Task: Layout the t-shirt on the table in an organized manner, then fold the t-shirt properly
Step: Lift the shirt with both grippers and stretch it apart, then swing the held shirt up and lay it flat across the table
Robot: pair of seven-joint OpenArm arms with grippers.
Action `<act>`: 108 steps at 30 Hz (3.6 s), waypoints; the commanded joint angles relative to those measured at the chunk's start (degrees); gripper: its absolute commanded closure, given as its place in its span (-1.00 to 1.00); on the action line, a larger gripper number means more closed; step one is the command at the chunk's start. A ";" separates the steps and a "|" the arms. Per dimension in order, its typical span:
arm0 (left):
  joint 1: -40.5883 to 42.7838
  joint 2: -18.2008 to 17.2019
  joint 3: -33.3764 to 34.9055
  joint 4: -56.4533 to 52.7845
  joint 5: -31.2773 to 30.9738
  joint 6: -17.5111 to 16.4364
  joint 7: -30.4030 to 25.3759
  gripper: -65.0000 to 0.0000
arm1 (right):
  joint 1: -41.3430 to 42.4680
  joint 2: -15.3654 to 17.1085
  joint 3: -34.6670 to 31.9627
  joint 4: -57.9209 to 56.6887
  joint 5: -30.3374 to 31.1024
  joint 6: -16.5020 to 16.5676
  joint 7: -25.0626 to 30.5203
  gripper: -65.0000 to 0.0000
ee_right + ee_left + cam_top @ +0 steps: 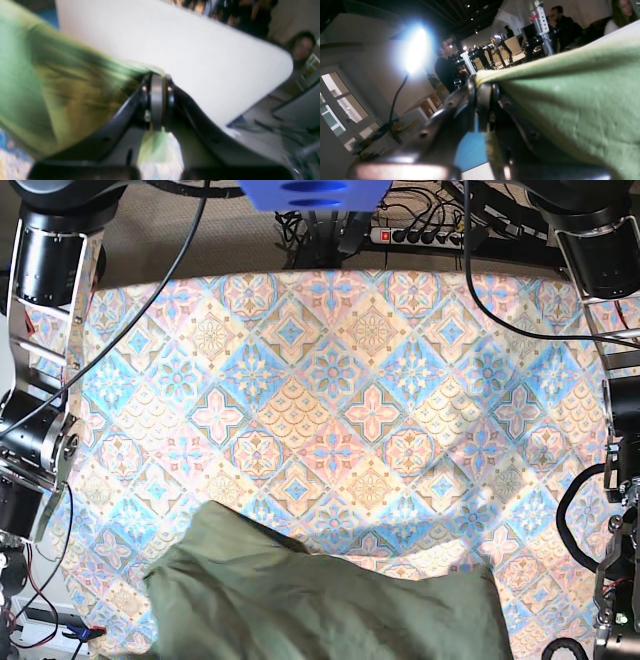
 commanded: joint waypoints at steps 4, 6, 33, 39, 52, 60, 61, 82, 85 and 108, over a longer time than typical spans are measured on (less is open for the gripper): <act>5.14 -5.79 -3.52 8.48 0.43 0.86 -1.28 1.00 | 3.30 3.32 0.41 13.84 5.73 -0.47 -4.72 0.98; 10.94 -8.61 -5.63 13.40 0.43 0.86 -1.19 1.00 | 2.56 5.43 0.67 18.23 8.81 -0.47 -7.63 0.98; 69.93 -16.78 -43.79 31.60 0.52 -3.62 -5.15 1.00 | -63.37 6.31 29.51 56.91 25.86 -0.47 -16.15 0.98; 64.56 -16.52 -43.26 31.16 1.14 -3.71 -5.15 1.00 | -58.36 6.40 28.72 55.16 25.51 -0.47 -16.15 0.98; 28.17 -13.62 -14.86 16.83 1.31 -3.71 -5.06 1.00 | -23.37 6.40 4.45 26.50 15.14 -0.47 -9.65 0.98; 3.99 -7.29 -1.76 -2.86 1.14 -4.67 -5.33 1.00 | -4.21 3.85 -5.39 6.28 11.53 -0.47 1.87 0.98; 1.88 -6.50 -0.97 -4.97 1.14 -5.20 -5.41 1.00 | -2.80 2.88 -5.31 4.34 11.09 -0.47 2.75 0.98; 46.10 -23.64 -26.20 27.47 0.34 -5.99 -5.15 1.00 | -31.02 2.88 13.95 49.09 16.63 -0.47 -16.68 0.98; 63.95 -23.20 -39.83 30.98 0.34 -5.99 -5.33 1.00 | -43.24 2.88 17.46 56.83 17.07 -0.47 -16.77 0.98; 110.89 -16.69 -56.62 31.60 0.96 -6.08 -10.69 1.00 | -80.60 2.53 28.98 60.17 32.72 -0.47 -16.94 0.98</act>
